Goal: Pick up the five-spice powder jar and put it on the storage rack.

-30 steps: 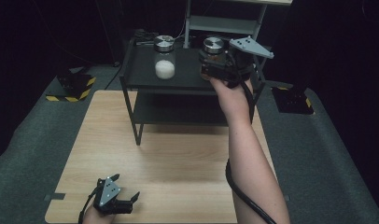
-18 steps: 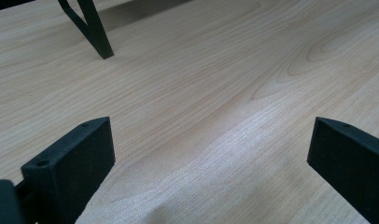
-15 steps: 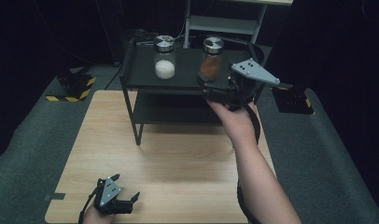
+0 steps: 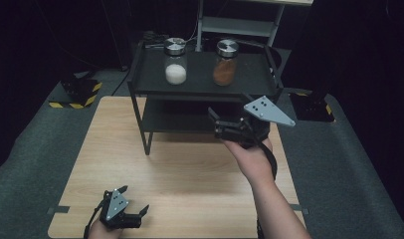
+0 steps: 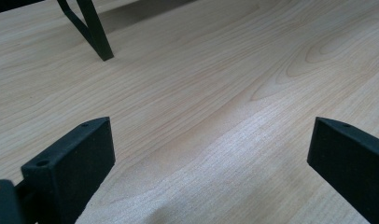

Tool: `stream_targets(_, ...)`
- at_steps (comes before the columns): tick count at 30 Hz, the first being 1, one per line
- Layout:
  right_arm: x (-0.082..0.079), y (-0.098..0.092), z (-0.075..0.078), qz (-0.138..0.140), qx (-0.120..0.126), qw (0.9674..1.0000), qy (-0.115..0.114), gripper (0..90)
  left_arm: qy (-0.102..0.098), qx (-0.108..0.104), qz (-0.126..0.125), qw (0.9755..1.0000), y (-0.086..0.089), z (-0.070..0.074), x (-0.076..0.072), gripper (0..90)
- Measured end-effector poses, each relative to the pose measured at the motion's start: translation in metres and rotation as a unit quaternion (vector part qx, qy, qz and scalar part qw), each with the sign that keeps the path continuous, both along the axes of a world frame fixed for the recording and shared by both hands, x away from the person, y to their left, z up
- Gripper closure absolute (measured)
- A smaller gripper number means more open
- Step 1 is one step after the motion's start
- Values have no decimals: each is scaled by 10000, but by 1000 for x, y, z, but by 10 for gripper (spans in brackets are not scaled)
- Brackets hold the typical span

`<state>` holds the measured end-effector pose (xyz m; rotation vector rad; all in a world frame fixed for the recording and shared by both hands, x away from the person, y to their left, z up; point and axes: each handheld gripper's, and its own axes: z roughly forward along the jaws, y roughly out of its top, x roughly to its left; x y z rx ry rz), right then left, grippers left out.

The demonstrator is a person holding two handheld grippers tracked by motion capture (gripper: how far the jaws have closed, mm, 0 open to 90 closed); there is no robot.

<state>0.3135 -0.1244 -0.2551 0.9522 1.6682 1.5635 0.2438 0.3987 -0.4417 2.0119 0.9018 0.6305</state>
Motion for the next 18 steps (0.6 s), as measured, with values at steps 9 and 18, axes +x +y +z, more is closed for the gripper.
stream_targets(9, -20, -2, -29, 106, -190, 9998, 10, 1, -30, 6, -25, 10000, 0, -1, -1, 9)
stream_targets(18, -39, -6, -66, 164, -289, 9992, 208, 1, -44, 16, 17, 10000, -1, -1, -2, 9)
